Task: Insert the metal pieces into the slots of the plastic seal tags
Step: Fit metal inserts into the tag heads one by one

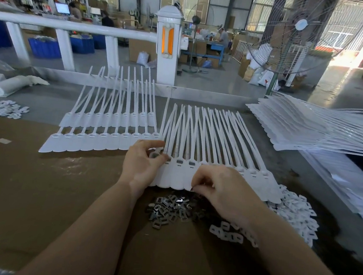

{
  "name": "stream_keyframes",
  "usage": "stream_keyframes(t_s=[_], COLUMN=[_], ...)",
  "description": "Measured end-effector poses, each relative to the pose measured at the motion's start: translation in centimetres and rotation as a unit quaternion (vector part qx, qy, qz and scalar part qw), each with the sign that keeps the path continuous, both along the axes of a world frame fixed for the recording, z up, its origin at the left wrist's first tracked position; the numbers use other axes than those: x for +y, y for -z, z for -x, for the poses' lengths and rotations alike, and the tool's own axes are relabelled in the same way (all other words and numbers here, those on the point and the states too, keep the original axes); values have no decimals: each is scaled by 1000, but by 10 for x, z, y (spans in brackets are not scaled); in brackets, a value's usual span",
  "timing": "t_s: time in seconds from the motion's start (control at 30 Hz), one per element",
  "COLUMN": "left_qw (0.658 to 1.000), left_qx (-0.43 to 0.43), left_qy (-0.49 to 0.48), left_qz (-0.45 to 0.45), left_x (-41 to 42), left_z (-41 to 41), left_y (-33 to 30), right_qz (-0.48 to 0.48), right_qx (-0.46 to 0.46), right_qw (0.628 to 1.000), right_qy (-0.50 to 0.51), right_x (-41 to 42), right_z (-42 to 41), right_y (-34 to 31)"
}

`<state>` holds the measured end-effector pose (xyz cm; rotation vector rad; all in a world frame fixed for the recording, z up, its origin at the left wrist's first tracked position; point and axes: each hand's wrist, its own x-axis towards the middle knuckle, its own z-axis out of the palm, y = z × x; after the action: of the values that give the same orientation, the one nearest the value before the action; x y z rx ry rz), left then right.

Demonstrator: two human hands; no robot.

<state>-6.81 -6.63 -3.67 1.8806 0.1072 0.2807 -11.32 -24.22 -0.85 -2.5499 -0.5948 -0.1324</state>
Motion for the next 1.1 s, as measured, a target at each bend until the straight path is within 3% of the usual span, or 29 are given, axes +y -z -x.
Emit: stream_keyframes(t_s=[0.13,0.3,0.8,1.1], left_qw=[1000,1000,1000,1000], left_qx=[-3,6,1,-4], left_qy=[4,-4,2,6], left_qz=[1,5,-4,-7], left_x=[0,0,1,1], left_z=[-1,0,-2,-4], left_y=[1,0,1,4], right_qz=[-74,-40,25,-76], right_qx=[9,-11,28,-34], right_qw=[992,985,984,976], right_qy=[98,168,173,199], right_x=[-16,-24,-22,-23], right_z=[-16,-32,-40,-36], right_y=[-2,-4,-8,-3])
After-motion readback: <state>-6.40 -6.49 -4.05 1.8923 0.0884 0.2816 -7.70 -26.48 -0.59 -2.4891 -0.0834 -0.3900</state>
